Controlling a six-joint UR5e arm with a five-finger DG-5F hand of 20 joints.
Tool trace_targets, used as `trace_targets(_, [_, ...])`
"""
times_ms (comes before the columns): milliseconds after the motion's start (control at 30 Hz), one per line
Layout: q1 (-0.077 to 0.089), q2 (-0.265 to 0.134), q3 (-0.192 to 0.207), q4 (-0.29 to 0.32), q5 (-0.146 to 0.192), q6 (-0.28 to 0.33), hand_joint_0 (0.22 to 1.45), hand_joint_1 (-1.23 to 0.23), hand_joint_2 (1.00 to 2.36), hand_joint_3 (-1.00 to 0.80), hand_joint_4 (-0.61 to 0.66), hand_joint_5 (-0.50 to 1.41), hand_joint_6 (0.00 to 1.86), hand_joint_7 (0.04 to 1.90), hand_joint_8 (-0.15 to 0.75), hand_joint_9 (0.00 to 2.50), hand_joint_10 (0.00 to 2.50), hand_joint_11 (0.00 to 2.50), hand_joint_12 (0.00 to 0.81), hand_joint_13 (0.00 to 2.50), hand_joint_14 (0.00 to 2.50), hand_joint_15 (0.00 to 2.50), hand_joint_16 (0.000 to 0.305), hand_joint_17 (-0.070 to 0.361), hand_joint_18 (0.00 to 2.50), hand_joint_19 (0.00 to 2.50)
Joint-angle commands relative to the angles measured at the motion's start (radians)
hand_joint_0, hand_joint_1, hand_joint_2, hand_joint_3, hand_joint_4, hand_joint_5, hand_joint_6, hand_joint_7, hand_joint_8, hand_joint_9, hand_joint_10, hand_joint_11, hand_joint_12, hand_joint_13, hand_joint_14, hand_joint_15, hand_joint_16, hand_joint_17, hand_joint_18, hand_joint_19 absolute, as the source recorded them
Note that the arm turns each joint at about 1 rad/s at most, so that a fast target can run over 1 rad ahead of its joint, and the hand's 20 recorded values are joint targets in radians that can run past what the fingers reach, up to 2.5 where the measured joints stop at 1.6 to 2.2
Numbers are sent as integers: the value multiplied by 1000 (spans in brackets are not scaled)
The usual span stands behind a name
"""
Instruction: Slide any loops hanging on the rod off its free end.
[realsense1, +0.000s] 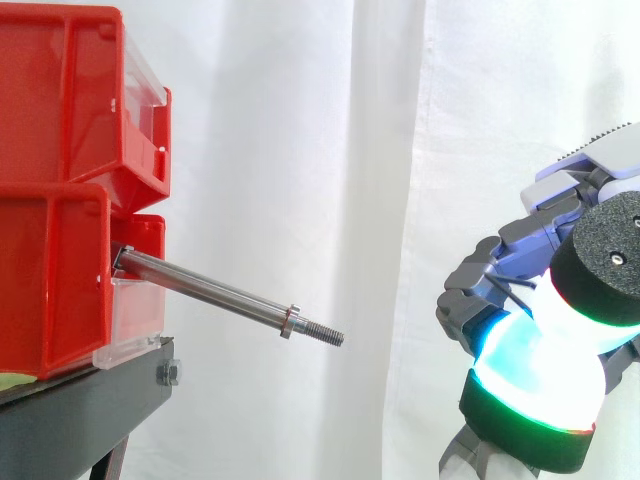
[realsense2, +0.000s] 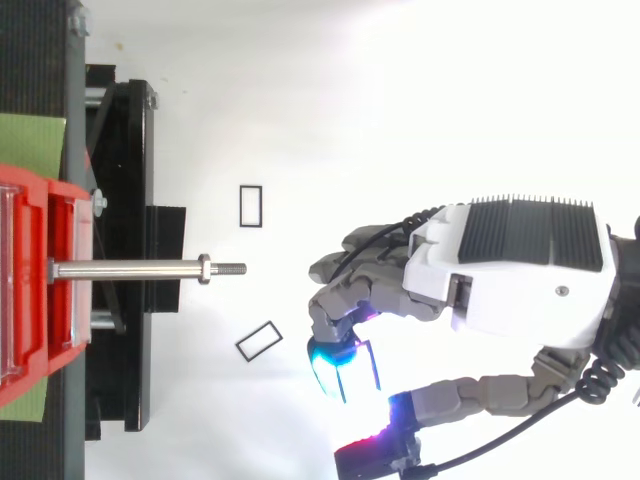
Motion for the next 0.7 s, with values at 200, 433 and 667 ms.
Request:
trace_targets(200, [1, 0, 0, 39, -1, -1, 586, -723, 1021, -141, -25, -166, 893, 1177, 325, 773, 8, 236, 334, 433, 0, 0, 42, 94, 283, 0])
trace_targets(433, [1, 0, 0, 76, -1, -7, 588, -724, 1021, -141, -19, -167, 894, 1181, 326, 776, 10, 231, 334, 435, 0, 0, 42, 94, 285, 0])
trace_targets(667, [1, 0, 0, 85, 3, -9, 590, -722, 1021, -145, -24, -168, 894, 1180, 325, 775, 9, 236, 337, 442, 0, 0, 42, 95, 311, 0])
